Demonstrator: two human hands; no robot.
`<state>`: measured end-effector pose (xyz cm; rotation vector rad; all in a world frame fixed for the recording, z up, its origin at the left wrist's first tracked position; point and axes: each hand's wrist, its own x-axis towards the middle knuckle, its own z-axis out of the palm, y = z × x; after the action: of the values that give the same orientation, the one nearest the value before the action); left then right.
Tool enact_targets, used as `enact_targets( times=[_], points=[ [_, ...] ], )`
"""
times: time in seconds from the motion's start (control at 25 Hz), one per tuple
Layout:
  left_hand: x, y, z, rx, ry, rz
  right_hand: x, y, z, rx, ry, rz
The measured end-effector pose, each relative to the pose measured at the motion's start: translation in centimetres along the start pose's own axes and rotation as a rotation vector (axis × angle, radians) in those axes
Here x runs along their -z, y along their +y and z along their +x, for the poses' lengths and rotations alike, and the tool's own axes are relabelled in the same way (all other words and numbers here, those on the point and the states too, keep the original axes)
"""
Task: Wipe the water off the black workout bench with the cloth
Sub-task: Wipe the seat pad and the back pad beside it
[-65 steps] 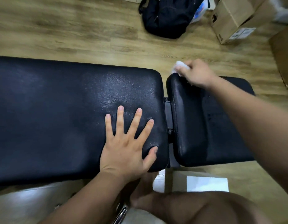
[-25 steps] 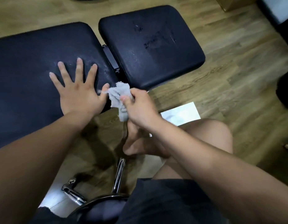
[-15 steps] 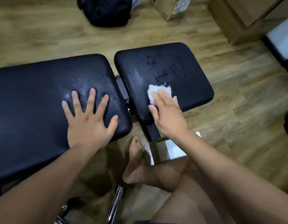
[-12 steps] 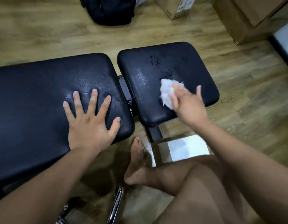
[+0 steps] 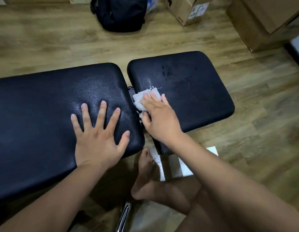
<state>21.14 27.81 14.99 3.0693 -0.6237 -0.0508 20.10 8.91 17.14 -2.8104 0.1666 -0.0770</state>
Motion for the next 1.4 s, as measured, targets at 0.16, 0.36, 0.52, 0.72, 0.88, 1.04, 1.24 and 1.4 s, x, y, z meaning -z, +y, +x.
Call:
enact_targets(
  times=[0.16, 0.36, 0.52, 0.72, 0.88, 1.04, 1.24, 1.4],
  points=[
    [0.0, -0.1, 0.0, 0.002, 0.004, 0.003, 3.2, 9.8, 1.7, -0.186, 0.039, -0.134],
    [0.0, -0.2, 0.1, -0.005, 0.004, -0.019, 8.2, 16.0, 6.4, -0.723, 0.149, -0.03],
    [0.2, -0.2, 0.2, -0.012, -0.002, -0.028, 1.7, 5.0, 7.3, -0.474, 0.144, -0.025],
    [0.1, -0.2, -0.1, -0.007, -0.001, -0.021, 0.7, 2.2, 5.3, 0.076, -0.136, 0.04],
    [-0.1, -0.1, 0.1, -0.005, 0.011, -0.034, 7.5, 13.6, 6.2, -0.413, 0.022, -0.161],
    [0.0, -0.1, 0.1, -0.003, 0.004, -0.034, 7.8, 14.7, 11.1, -0.751, 0.15, -0.042],
    [0.2, 0.0, 0.1, -0.012, 0.001, -0.032, 0.4, 1.6, 11.5, -0.304, 0.078, 0.009],
    [0.1, -0.1, 0.0, -0.001, 0.005, -0.017, -0.3, 1.4, 5.0, 0.193, -0.109, 0.177]
  ],
)
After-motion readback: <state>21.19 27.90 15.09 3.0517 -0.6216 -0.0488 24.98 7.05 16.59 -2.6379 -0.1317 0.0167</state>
